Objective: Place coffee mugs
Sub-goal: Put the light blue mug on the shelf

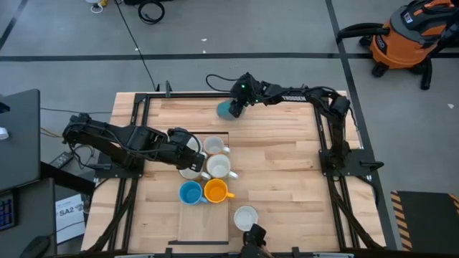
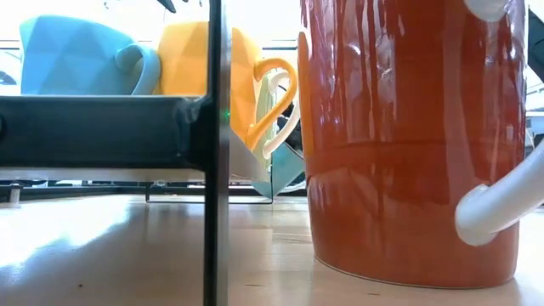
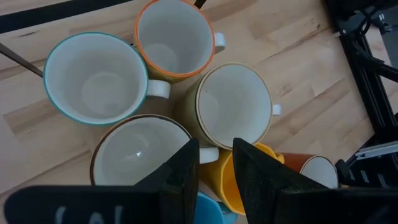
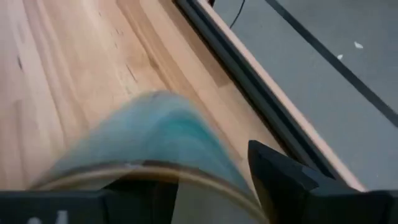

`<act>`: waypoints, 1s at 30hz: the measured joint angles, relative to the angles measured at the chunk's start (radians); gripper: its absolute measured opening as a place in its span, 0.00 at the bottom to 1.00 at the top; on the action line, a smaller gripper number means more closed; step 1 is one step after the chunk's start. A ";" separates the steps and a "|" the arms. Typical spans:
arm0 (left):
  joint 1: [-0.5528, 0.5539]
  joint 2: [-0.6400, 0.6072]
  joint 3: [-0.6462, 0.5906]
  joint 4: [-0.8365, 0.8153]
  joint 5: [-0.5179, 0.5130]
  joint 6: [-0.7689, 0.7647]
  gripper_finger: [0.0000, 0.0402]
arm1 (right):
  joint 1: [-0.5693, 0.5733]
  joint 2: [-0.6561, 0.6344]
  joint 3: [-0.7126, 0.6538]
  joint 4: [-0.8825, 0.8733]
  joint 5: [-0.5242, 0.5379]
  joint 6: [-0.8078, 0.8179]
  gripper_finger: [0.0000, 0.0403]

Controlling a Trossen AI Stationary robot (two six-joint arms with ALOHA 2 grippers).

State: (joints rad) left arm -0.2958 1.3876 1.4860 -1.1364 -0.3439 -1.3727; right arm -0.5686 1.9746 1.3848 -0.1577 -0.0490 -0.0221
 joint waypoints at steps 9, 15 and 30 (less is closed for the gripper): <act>0.000 0.000 0.000 0.000 0.000 0.000 0.26 | 0.000 -0.003 0.001 -0.030 0.000 0.003 0.35; 0.000 0.000 0.000 0.000 0.000 0.000 0.26 | 0.000 -0.003 0.001 -0.026 0.005 0.003 0.20; 0.000 0.000 -0.001 0.006 0.000 0.027 0.26 | -0.001 -0.209 0.001 -0.402 0.007 -0.042 0.08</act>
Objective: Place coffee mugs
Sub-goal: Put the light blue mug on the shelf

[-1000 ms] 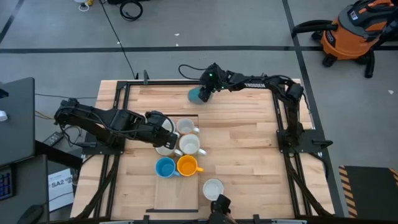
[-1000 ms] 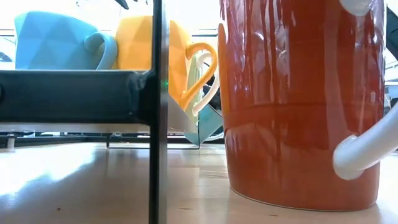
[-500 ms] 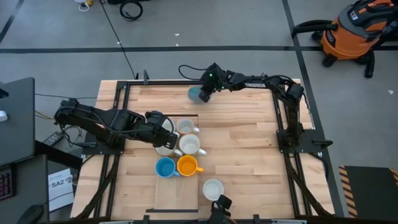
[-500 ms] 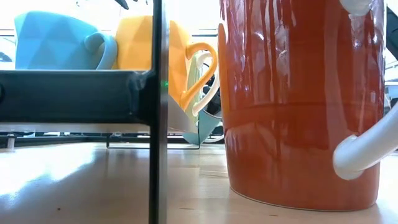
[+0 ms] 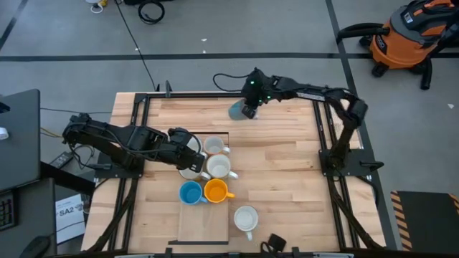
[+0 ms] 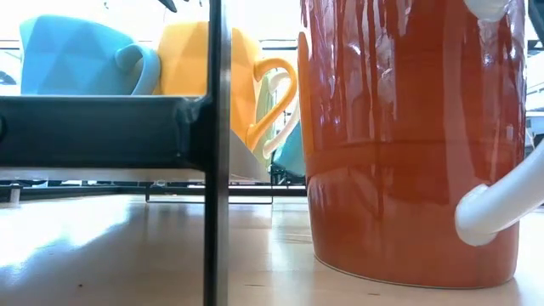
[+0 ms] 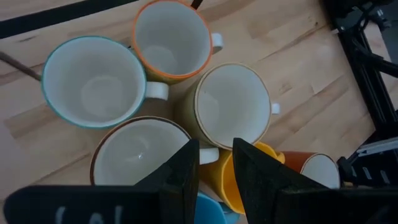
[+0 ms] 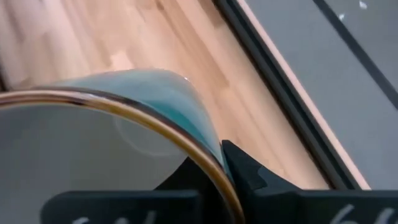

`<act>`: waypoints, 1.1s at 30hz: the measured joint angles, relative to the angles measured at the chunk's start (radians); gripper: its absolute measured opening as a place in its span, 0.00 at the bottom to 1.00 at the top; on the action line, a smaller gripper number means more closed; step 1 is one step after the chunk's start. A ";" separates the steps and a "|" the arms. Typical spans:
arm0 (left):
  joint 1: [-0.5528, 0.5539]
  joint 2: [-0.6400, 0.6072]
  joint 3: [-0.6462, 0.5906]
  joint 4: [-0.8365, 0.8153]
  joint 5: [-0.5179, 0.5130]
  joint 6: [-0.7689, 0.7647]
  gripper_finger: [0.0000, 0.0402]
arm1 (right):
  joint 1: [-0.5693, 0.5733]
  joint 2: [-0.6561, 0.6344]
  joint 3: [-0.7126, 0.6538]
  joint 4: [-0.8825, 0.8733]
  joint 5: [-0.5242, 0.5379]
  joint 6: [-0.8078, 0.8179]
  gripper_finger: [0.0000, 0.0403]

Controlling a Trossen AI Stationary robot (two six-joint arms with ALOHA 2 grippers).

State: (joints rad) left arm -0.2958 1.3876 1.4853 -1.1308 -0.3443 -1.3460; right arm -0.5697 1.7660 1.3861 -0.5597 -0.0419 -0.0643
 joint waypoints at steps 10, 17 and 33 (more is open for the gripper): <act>0.000 0.000 0.000 0.022 -0.068 0.143 0.26 | 0.086 -0.241 0.002 -0.536 -0.015 0.099 0.09; 0.000 0.000 0.000 0.044 -0.112 0.242 0.26 | 0.239 -0.281 -0.035 -0.600 -0.014 0.249 0.09; 0.000 0.001 0.000 0.096 -0.111 0.296 0.26 | 0.541 -0.280 -0.207 -0.472 0.001 0.570 0.09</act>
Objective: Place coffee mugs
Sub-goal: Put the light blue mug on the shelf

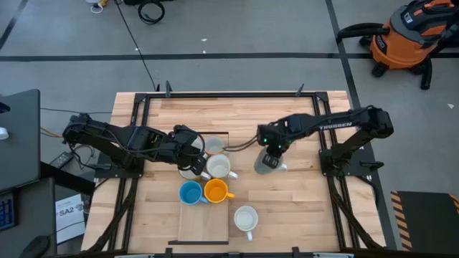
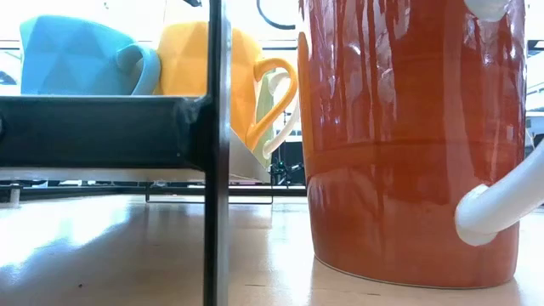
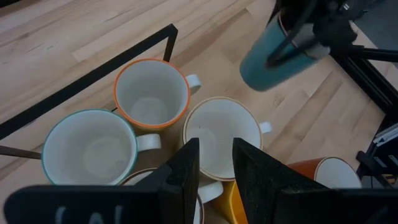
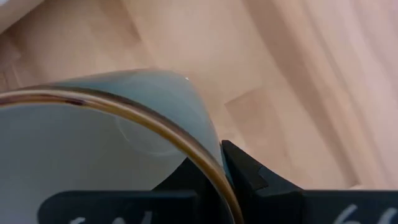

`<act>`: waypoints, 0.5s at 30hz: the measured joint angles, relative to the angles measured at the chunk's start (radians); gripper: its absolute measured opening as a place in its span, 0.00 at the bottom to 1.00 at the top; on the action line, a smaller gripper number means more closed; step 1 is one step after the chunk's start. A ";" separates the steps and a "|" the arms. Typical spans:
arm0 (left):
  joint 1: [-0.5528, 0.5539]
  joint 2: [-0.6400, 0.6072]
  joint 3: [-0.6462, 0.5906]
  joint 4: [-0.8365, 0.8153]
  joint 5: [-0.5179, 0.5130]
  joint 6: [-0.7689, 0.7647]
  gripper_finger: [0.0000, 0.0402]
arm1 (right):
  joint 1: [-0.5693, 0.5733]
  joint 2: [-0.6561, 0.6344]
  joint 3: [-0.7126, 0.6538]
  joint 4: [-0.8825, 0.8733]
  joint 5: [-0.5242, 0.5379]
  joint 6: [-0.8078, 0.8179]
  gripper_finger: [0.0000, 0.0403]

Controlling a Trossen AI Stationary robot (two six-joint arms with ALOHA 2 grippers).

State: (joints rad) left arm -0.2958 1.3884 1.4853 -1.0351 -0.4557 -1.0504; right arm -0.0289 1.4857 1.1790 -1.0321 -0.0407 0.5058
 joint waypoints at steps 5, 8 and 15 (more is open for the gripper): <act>0.000 0.000 0.000 0.000 0.000 0.000 0.26 | 0.052 0.000 -0.072 0.057 -0.004 0.068 0.09; 0.000 0.000 0.000 0.000 0.000 0.000 0.26 | 0.070 0.000 -0.091 0.059 -0.004 0.077 0.10; 0.000 0.000 0.000 -0.001 0.000 0.000 0.26 | 0.094 0.000 -0.158 0.143 -0.004 0.078 0.10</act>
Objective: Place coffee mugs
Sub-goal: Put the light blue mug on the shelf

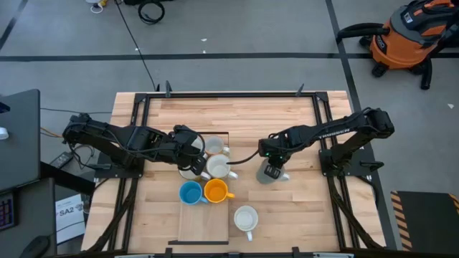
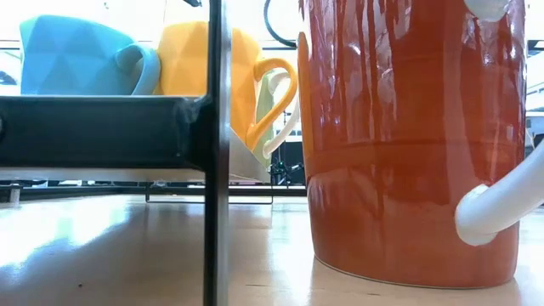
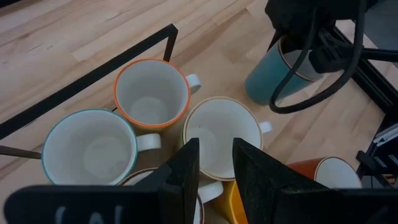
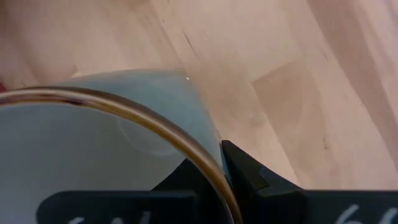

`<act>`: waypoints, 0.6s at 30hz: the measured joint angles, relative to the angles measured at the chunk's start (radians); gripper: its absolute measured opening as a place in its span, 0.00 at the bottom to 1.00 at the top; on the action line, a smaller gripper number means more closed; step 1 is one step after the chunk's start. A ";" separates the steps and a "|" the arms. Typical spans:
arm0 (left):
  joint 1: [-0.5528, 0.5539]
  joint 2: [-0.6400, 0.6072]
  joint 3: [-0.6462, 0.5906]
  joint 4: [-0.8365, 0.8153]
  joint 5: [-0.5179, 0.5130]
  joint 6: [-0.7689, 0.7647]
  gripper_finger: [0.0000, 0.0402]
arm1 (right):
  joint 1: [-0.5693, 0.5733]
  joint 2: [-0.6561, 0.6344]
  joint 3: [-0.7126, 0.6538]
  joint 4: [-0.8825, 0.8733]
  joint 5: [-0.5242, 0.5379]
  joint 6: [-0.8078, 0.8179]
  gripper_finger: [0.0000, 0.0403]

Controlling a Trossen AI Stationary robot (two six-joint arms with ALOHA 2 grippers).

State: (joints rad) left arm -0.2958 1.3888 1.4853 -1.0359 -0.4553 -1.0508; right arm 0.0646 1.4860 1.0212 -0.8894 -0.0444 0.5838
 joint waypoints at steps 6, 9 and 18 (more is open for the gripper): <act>0.000 0.000 0.000 0.000 0.000 0.000 0.26 | 0.000 0.000 -0.048 0.051 -0.024 0.000 0.14; 0.000 0.000 0.000 0.000 0.000 0.000 0.26 | 0.000 0.000 -0.054 0.051 -0.038 -0.001 0.15; 0.000 0.000 0.000 0.000 0.000 0.000 0.26 | -0.001 0.000 -0.053 0.071 -0.039 -0.001 0.23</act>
State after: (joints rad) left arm -0.2958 1.3888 1.4853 -1.0360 -0.4553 -1.0512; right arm 0.0635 1.4857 0.9684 -0.8188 -0.0834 0.5827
